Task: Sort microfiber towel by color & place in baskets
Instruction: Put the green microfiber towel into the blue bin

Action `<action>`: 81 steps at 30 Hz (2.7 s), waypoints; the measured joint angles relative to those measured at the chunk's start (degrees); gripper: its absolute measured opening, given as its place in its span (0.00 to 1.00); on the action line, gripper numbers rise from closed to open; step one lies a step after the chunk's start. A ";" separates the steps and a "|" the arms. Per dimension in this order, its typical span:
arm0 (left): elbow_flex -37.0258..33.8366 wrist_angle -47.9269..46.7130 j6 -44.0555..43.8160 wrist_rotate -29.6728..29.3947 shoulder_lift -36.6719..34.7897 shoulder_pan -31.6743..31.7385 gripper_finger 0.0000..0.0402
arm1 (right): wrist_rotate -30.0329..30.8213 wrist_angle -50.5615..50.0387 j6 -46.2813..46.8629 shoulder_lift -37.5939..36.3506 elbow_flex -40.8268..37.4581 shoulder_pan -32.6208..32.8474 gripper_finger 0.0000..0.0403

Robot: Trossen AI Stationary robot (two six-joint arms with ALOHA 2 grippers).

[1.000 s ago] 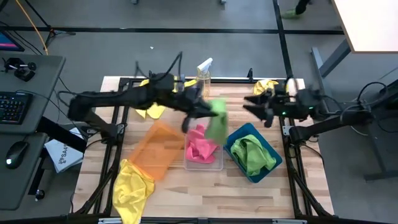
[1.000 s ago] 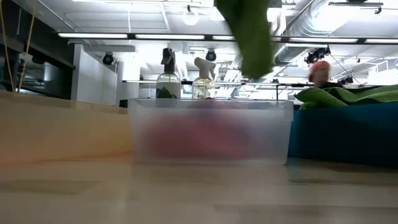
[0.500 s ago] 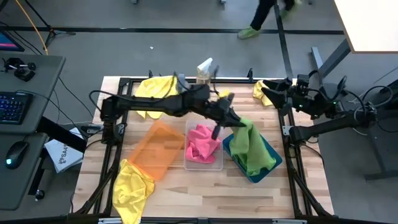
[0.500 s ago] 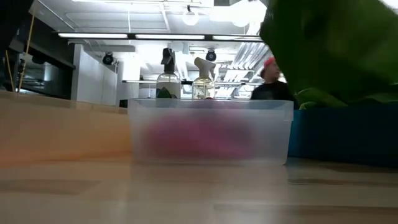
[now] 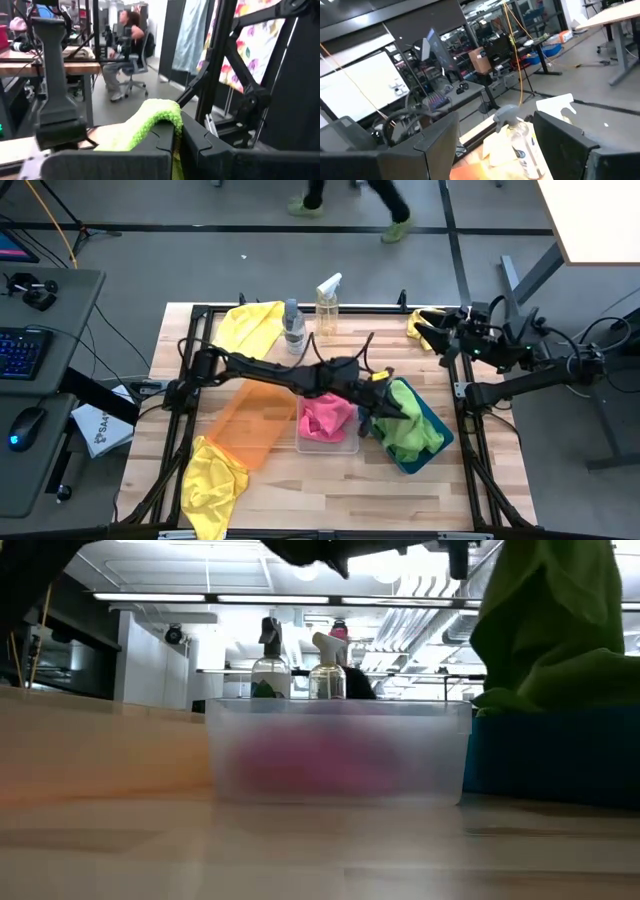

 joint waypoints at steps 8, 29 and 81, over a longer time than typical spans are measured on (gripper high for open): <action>0.00 0.81 -4.57 -6.15 4.75 -1.05 0.05 | 0.27 -5.46 4.22 1.55 0.00 0.00 0.63; 3.23 -21.31 -8.78 -1.48 -2.46 4.40 0.53 | 0.90 -7.82 4.82 3.72 0.00 0.00 0.63; 3.17 -63.56 10.52 -2.34 -16.19 10.36 0.54 | -20.04 -42.96 24.60 22.82 -0.33 5.14 0.63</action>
